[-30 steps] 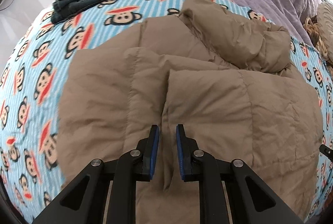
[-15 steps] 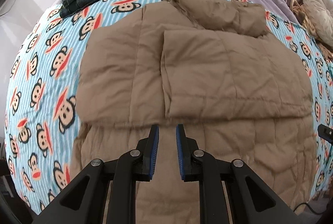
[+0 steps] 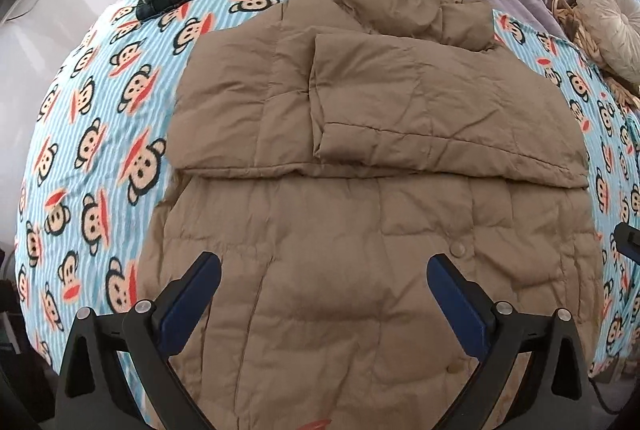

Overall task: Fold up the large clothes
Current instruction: 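Open both tools and lift them off the folded tan jacket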

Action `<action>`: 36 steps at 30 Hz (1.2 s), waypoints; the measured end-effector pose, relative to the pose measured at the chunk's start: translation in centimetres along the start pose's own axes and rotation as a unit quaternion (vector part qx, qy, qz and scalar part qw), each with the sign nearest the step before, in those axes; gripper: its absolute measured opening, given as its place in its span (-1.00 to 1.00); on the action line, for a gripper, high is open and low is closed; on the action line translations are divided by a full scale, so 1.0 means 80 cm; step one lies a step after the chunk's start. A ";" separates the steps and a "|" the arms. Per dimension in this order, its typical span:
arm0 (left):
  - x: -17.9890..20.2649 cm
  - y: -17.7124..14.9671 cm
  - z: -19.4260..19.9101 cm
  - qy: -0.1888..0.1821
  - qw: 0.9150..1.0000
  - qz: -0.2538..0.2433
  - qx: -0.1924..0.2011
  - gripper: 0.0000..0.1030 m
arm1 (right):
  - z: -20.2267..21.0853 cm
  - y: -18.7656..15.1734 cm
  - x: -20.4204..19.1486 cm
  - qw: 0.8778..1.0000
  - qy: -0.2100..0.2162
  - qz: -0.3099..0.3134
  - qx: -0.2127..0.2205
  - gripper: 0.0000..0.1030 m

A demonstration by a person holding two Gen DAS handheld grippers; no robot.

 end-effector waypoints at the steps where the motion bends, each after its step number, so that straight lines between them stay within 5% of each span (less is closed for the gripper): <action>1: 0.000 -0.002 0.004 0.000 1.000 0.001 0.001 1.00 | 0.001 -0.002 -0.002 1.000 0.001 0.002 0.001 0.71; 4: -0.002 -0.009 0.015 0.003 1.000 0.005 0.004 1.00 | 0.005 -0.010 -0.007 1.000 0.004 0.005 0.007 0.75; 6: -0.004 -0.018 0.020 0.004 1.000 0.008 0.001 1.00 | 0.005 -0.017 -0.008 1.000 0.012 0.002 0.009 0.99; 21: -0.023 -0.082 0.035 0.020 1.000 0.013 -0.008 1.00 | 0.006 -0.068 -0.013 1.000 0.022 -0.017 -0.002 1.00; 36: -0.085 -0.145 0.012 -0.029 0.999 0.014 -0.035 1.00 | -0.016 -0.158 -0.009 0.992 0.007 -0.119 -0.041 0.99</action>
Point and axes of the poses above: each gripper's, at about its wrist camera, not at the fingertips, and z roughly against the way its jaws point, x to its right, y to its top, the point moved 9 cm from there along -z, roughly the way its jaws point, and after that the axes turned 9 degrees about y, right-handed, at the moved point
